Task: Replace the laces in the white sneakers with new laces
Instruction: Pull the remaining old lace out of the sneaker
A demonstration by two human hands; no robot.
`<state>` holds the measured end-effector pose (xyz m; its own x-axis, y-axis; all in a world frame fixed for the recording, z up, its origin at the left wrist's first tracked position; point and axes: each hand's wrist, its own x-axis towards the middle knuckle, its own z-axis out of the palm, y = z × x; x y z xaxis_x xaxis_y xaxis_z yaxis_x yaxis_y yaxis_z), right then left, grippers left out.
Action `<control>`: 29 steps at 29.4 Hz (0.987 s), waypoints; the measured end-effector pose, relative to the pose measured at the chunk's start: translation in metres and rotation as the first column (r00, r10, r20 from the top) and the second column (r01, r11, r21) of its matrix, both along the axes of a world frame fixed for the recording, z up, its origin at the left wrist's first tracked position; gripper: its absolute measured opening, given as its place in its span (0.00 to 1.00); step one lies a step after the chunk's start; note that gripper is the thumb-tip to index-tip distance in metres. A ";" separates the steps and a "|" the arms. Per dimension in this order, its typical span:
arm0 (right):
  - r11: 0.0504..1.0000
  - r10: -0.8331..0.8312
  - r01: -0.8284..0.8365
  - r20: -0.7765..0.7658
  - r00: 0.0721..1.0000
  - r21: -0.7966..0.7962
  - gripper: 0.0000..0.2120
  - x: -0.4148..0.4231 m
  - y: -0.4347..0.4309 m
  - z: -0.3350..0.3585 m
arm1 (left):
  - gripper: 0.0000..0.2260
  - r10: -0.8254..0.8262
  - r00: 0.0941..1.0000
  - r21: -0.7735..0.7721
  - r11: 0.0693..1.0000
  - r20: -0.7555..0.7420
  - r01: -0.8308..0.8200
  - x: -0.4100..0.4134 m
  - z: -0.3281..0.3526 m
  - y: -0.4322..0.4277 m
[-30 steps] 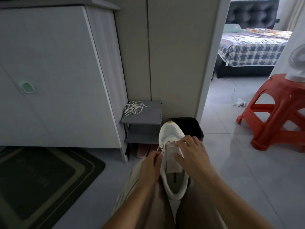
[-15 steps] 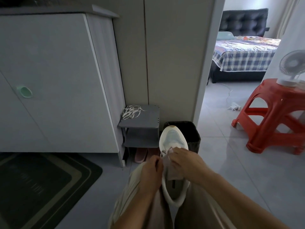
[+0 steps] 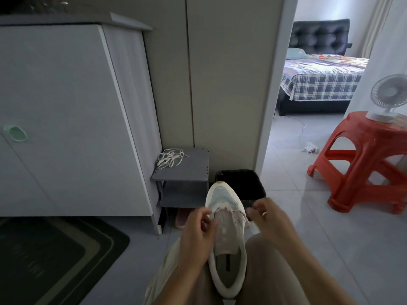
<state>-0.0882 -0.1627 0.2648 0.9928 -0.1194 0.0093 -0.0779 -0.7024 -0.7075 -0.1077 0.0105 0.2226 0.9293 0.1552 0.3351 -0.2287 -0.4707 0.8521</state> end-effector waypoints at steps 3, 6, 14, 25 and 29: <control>0.997 0.079 -0.079 -0.060 0.995 0.016 0.16 0.006 0.043 -0.009 | 0.07 0.001 0.998 0.277 0.961 0.070 -0.020 0.023 0.019 -0.001; 0.996 0.054 -0.053 -0.017 0.998 0.072 0.10 0.007 0.048 -0.017 | 0.06 -0.005 1.000 0.576 0.817 0.009 -0.001 0.037 0.026 0.000; 0.927 0.098 -0.094 0.008 0.995 0.363 0.13 0.008 0.032 -0.025 | 0.05 -0.029 0.975 0.566 0.818 0.218 -0.102 0.039 0.012 0.006; 0.942 0.115 -0.149 0.129 0.985 0.301 0.10 0.003 0.032 -0.023 | 0.11 -0.072 0.997 0.058 0.996 0.032 0.070 0.026 0.012 0.019; 0.923 0.116 -0.154 0.127 0.985 0.353 0.10 0.006 0.030 -0.024 | 0.16 -0.177 0.955 0.609 0.793 0.236 -0.003 0.031 0.020 0.009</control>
